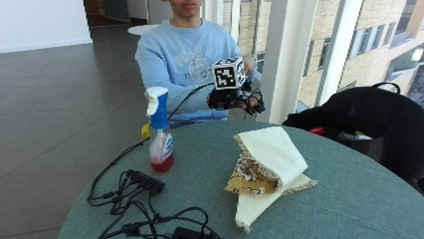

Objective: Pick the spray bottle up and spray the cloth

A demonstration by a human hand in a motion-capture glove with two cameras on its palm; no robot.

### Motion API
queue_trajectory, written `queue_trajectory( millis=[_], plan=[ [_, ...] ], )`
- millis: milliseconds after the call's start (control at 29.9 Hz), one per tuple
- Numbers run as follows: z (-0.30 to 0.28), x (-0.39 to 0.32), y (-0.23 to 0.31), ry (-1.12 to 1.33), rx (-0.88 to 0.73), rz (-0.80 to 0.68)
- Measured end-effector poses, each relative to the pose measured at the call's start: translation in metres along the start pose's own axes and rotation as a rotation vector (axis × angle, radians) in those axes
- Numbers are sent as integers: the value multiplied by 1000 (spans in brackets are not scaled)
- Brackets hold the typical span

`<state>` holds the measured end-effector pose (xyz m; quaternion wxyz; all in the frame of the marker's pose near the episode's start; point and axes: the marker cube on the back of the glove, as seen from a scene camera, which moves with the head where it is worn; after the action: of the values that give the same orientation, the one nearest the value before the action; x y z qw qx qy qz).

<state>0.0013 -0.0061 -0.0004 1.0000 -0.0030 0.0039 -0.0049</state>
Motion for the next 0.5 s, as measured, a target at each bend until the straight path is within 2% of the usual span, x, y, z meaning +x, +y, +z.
queue_trajectory(
  millis=[234,502],
  plan=[
    [4,3,-17,20,-20,24],
    [4,10,-5,24,-36,38]
  ],
)
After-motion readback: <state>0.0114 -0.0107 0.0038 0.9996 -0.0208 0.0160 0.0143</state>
